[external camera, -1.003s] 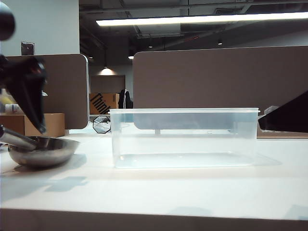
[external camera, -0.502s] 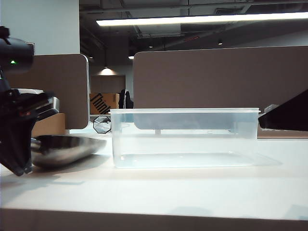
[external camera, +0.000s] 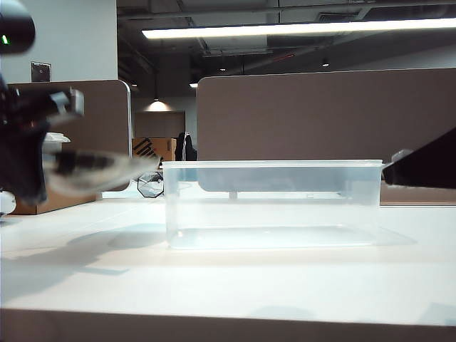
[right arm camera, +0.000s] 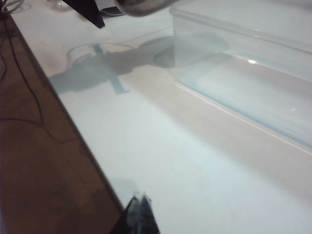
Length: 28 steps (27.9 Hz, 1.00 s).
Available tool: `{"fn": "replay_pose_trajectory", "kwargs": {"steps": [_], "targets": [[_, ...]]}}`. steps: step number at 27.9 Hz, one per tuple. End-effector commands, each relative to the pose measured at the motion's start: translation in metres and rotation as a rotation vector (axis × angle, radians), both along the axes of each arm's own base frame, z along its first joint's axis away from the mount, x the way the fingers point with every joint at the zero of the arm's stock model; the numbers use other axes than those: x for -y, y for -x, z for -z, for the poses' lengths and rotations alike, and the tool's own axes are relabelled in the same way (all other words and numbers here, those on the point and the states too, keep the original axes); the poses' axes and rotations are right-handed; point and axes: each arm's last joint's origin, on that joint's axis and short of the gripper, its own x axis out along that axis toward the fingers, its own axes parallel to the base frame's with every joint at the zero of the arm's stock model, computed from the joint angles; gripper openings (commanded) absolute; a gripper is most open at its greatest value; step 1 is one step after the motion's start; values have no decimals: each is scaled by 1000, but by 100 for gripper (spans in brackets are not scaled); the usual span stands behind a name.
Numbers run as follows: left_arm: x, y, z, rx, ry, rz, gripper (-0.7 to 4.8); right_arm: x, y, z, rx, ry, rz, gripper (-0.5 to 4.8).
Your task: Pick up the metal ice scoop from the table and place it inside the transparent plastic box.
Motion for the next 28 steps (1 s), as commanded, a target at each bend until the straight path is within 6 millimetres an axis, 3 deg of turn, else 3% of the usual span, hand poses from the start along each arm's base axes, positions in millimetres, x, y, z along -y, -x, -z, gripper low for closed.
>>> {"fn": "replay_pose_trajectory", "kwargs": {"steps": [1, 3, 9, 14, 17, 20, 24, 28], "targets": [[3, 2, -28, 117, 29, 111, -5, 7, -5, -5, 37, -33, 75, -1], [7, 2, -45, 148, 26, 191, -5, 14, -9, -8, 65, -55, 155, -1], [52, 4, -98, 358, 13, 463, -5, 36, -19, -13, 121, -81, 385, -1], [96, -6, -118, 441, -78, 638, -6, 51, -23, -16, 159, -90, 541, -1], [129, -26, -115, 421, -161, 717, -5, 57, -23, -18, 190, -103, 592, -1], [157, -57, -99, 383, -271, 784, -6, 59, -21, -21, 223, -118, 612, -1], [177, -89, -65, 304, -329, 864, -6, 59, -21, -21, 219, -117, 605, -1], [187, -101, -37, 296, -343, 986, -6, 59, -21, -21, 220, -116, 607, -1]]}}
